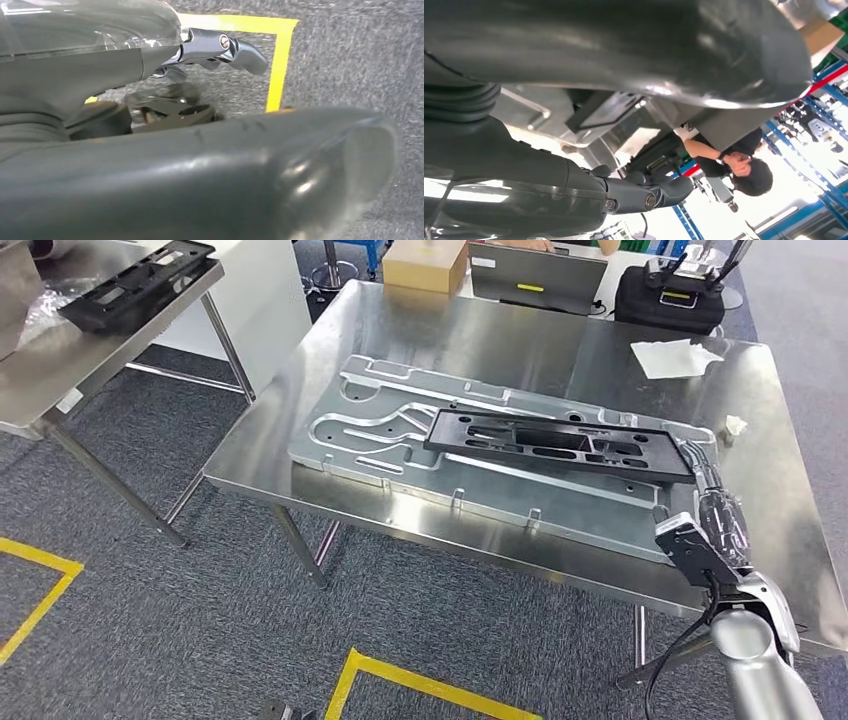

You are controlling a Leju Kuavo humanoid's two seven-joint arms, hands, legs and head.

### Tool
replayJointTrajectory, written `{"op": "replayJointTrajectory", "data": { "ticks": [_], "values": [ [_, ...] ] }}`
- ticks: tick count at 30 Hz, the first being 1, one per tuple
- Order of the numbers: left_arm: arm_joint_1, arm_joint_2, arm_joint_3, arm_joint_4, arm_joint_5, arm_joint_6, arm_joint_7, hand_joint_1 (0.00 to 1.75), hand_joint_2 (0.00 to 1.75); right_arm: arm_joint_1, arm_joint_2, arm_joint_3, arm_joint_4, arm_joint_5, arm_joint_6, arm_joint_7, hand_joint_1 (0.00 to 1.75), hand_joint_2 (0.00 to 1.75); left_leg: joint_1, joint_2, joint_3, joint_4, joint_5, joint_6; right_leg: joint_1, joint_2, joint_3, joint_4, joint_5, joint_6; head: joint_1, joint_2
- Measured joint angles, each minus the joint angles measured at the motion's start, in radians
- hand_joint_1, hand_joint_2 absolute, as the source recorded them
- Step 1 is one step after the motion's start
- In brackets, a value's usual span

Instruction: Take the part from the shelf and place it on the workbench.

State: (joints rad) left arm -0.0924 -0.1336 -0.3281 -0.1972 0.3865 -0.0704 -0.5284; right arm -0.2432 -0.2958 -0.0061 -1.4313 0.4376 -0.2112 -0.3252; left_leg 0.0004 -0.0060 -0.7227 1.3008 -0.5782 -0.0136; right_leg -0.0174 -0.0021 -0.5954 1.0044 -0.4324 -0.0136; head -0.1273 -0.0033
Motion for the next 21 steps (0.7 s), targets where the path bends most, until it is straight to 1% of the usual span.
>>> {"op": "replayJointTrajectory", "data": {
  "ticks": [1, 2, 3, 4, 5, 6, 7, 8, 9, 10, 11, 12, 13, 14, 15, 16, 17, 18, 19, 20, 21],
  "values": [
    [0.000, 0.000, 0.000, 0.000, -0.001, -0.002, 0.000, 0.00, 0.00, 0.000, 0.001, 0.000, 0.001, 0.000, 0.000, 0.000, 0.00, 0.00, 0.004, 0.000, 0.015, 0.007, 0.007, -0.005, -0.002, 0.000, -0.013, 0.001, 0.009, 0.003, 0.000, 0.000],
    [-0.001, 0.000, 0.000, 0.000, -0.003, -0.004, 0.002, 0.00, 0.00, 0.001, 0.002, 0.000, 0.002, 0.000, 0.001, 0.001, 0.00, 0.00, 0.008, 0.000, 0.047, -0.022, 0.029, -0.008, -0.004, 0.000, -0.025, 0.002, 0.017, 0.007, 0.000, 0.000],
    [-0.003, 0.000, 0.000, 0.000, -0.006, -0.006, 0.004, 0.00, 0.00, 0.000, 0.002, -0.001, 0.003, 0.000, 0.001, 0.002, 0.00, 0.00, 0.010, 0.000, 0.096, -0.084, 0.055, -0.010, -0.006, 0.000, -0.035, 0.005, 0.024, 0.012, 0.000, 0.000],
    [-0.006, 0.000, 0.000, 0.000, -0.008, -0.008, 0.007, 0.00, 0.00, 0.000, 0.002, -0.002, 0.003, 0.000, 0.001, 0.002, 0.00, 0.00, 0.011, 0.000, 0.152, -0.161, 0.068, -0.010, -0.007, 0.000, -0.043, 0.008, 0.031, 0.018, 0.000, 0.000],
    [-0.010, 0.000, 0.000, -0.001, -0.010, -0.009, 0.011, 0.00, 0.00, -0.001, 0.002, -0.004, 0.004, 0.000, 0.002, 0.003, 0.00, 0.00, 0.010, -0.001, 0.196, -0.226, 0.072, -0.006, -0.008, -0.001, -0.049, 0.009, 0.038, 0.024, 0.000, 0.000],
    [-0.013, 0.000, 0.000, -0.001, -0.012, -0.010, 0.014, 0.00, 0.00, -0.001, 0.001, -0.007, 0.006, -0.001, 0.003, 0.003, 0.00, 0.00, 0.008, -0.002, 0.224, -0.273, 0.069, 0.000, -0.008, -0.001, -0.051, 0.010, 0.044, 0.032, 0.000, 0.000],
    [-0.016, 0.000, -0.001, -0.001, -0.014, -0.010, 0.019, 0.00, 0.00, 0.000, 0.001, -0.010, 0.008, -0.003, 0.003, 0.003, 0.00, 0.00, 0.004, -0.003, 0.234, -0.294, 0.064, 0.007, -0.008, -0.002, -0.053, 0.008, 0.052, 0.039, 0.000, 0.000],
    [-0.017, 0.000, -0.001, -0.001, -0.017, -0.010, 0.024, 0.00, 0.00, 0.001, 0.001, -0.013, 0.010, -0.004, 0.003, 0.003, 0.00, 0.00, 0.001, -0.003, 0.231, -0.298, 0.069, 0.016, -0.008, -0.002, -0.052, 0.005, 0.060, 0.047, 0.000, 0.000],
    [-0.019, -0.001, -0.001, -0.001, -0.020, -0.010, 0.030, 0.00, 0.00, 0.005, 0.001, -0.017, 0.012, -0.005, 0.003, 0.001, 0.00, 0.00, 0.002, -0.002, 0.226, -0.301, 0.077, 0.026, -0.010, -0.002, -0.054, 0.005, 0.062, 0.054, 0.000, 0.000],
    [-0.020, -0.001, -0.002, -0.001, -0.022, -0.010, 0.036, 0.00, 0.00, 0.011, 0.001, -0.022, 0.014, -0.005, 0.003, -0.001, 0.00, 0.00, 0.002, 0.000, 0.220, -0.303, 0.087, 0.036, -0.012, -0.001, -0.059, 0.013, 0.049, 0.059, 0.000, 0.000],
    [-0.022, -0.002, -0.002, -0.001, -0.024, -0.010, 0.042, 0.00, 0.00, 0.018, 0.001, -0.027, 0.016, -0.004, 0.003, -0.004, 0.00, 0.00, 0.003, 0.002, 0.212, -0.307, 0.098, 0.046, -0.013, -0.001, -0.070, 0.039, 0.018, 0.062, 0.000, 0.000],
    [-0.025, -0.002, -0.002, -0.001, -0.026, -0.009, 0.047, 0.00, 0.00, 0.024, 0.002, -0.030, 0.018, -0.001, 0.003, -0.006, 0.00, 0.00, 0.003, 0.004, 0.202, -0.308, 0.109, 0.054, -0.014, 0.000, -0.086, 0.084, -0.029, 0.063, 0.000, 0.000],
    [-0.026, -0.002, -0.002, -0.001, -0.027, -0.008, 0.052, 0.00, 0.00, 0.031, 0.004, -0.032, 0.020, 0.004, 0.003, -0.008, 0.00, 0.00, 0.000, 0.005, 0.190, -0.308, 0.119, 0.059, -0.013, 0.000, -0.105, 0.146, -0.081, 0.064, 0.000, 0.000],
    [-0.028, -0.002, -0.003, -0.002, -0.028, -0.006, 0.057, 0.00, 0.00, 0.037, 0.006, -0.032, 0.022, 0.011, 0.003, -0.010, 0.00, 0.00, -0.002, 0.005, 0.176, -0.307, 0.129, 0.062, -0.013, 0.001, -0.121, 0.211, -0.120, 0.065, 0.000, 0.000],
    [-0.028, -0.002, -0.003, -0.002, -0.028, -0.004, 0.061, 0.00, 0.00, 0.045, 0.010, -0.032, 0.023, 0.020, 0.004, -0.010, 0.00, 0.00, -0.004, 0.006, 0.163, -0.306, 0.138, 0.063, -0.012, 0.001, -0.128, 0.262, -0.138, 0.065, 0.000, 0.000],
    [-0.029, -0.002, -0.003, -0.002, -0.028, -0.003, 0.064, 0.00, 0.00, 0.051, 0.016, -0.032, 0.025, 0.032, 0.006, -0.010, 0.00, 0.00, -0.007, 0.006, 0.148, -0.304, 0.147, 0.063, -0.012, 0.001, -0.121, 0.285, -0.132, 0.065, 0.000, 0.000],
    [-0.029, -0.002, -0.003, -0.002, -0.028, -0.002, 0.067, 0.00, 0.00, 0.056, 0.022, -0.032, 0.026, 0.043, 0.009, -0.008, 0.00, 0.00, -0.009, 0.006, 0.134, -0.301, 0.155, 0.062, -0.011, 0.001, -0.097, 0.273, -0.110, 0.064, 0.000, 0.000],
    [-0.030, -0.002, -0.003, -0.002, -0.028, -0.001, 0.069, 0.00, 0.00, 0.059, 0.028, -0.032, 0.026, 0.053, 0.011, -0.007, 0.00, 0.00, -0.010, 0.006, 0.121, -0.297, 0.163, 0.060, -0.010, 0.001, -0.057, 0.230, -0.084, 0.060, 0.000, 0.000],
    [-0.031, -0.003, -0.003, -0.002, -0.028, -0.001, 0.070, 0.00, 0.00, 0.061, 0.034, -0.031, 0.026, 0.060, 0.012, -0.005, 0.00, 0.00, -0.010, 0.006, 0.109, -0.292, 0.169, 0.058, -0.007, 0.001, -0.007, 0.165, -0.070, 0.055, 0.000, 0.000],
    [-0.032, -0.003, -0.003, -0.002, -0.028, -0.001, 0.070, 0.00, 0.00, 0.061, 0.039, -0.031, 0.026, 0.065, 0.012, -0.004, 0.00, 0.00, -0.011, 0.006, 0.099, -0.286, 0.174, 0.054, -0.004, 0.001, 0.042, 0.096, -0.070, 0.049, 0.000, 0.000],
    [-0.033, -0.004, -0.003, -0.002, -0.028, -0.001, 0.070, 0.00, 0.00, 0.061, 0.044, -0.029, 0.026, 0.069, 0.012, -0.003, 0.00, 0.00, -0.012, 0.006, 0.093, -0.282, 0.180, 0.049, 0.000, 0.001, 0.077, 0.042, -0.078, 0.043, 0.000, 0.000]
  ]
}}
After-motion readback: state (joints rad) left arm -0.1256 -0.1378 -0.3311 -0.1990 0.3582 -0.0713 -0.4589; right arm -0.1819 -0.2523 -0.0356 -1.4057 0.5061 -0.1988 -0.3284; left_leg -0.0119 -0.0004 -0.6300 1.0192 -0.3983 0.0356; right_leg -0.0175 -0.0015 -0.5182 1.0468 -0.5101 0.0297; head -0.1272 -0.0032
